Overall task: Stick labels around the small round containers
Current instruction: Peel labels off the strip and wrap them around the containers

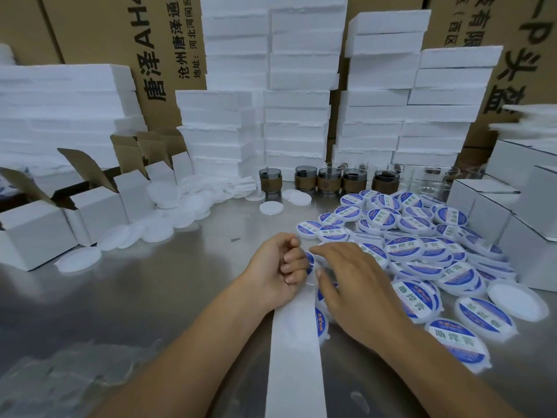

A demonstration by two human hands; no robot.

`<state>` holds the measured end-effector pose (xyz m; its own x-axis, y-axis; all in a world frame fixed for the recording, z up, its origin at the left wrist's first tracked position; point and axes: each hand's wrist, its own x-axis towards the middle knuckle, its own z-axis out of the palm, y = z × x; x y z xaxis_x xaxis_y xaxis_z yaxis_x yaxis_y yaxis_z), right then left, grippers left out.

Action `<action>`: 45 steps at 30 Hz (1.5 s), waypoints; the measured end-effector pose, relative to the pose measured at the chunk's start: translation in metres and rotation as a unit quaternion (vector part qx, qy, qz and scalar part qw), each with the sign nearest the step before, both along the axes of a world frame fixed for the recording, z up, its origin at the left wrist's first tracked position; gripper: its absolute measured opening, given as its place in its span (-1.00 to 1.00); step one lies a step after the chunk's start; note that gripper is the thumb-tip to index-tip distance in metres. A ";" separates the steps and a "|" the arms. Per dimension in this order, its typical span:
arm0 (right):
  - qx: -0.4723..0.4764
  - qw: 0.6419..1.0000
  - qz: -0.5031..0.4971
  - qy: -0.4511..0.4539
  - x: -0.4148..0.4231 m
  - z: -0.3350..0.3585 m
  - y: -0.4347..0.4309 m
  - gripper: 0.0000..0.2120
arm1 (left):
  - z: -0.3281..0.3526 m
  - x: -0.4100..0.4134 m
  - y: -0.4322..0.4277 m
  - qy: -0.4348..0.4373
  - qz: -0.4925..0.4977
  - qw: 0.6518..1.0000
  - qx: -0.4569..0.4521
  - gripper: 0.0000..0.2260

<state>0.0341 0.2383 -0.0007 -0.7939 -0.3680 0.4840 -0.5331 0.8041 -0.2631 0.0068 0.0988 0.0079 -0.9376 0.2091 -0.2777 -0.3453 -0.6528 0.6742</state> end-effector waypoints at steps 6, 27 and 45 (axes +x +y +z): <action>0.021 0.998 0.014 -0.060 -0.002 -0.005 0.002 -0.57 | 0.001 -0.001 -0.001 0.012 -0.013 0.999 0.031 -0.74; 0.075 0.994 -0.003 -0.080 -0.005 0.001 0.006 -0.61 | 0.021 -0.040 -0.100 0.101 0.292 0.789 -0.532 -0.89; 0.088 0.990 -0.021 -0.107 -0.006 0.004 0.006 -0.58 | -0.008 -0.039 -0.199 0.024 0.115 0.353 -0.928 -0.54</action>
<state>0.0285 0.2448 0.0030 -0.8882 -0.3957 0.2337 -0.4448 0.8680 -0.2207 -0.0324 -0.1005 -0.0002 -0.8838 -0.3743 0.2807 -0.3857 0.9225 0.0156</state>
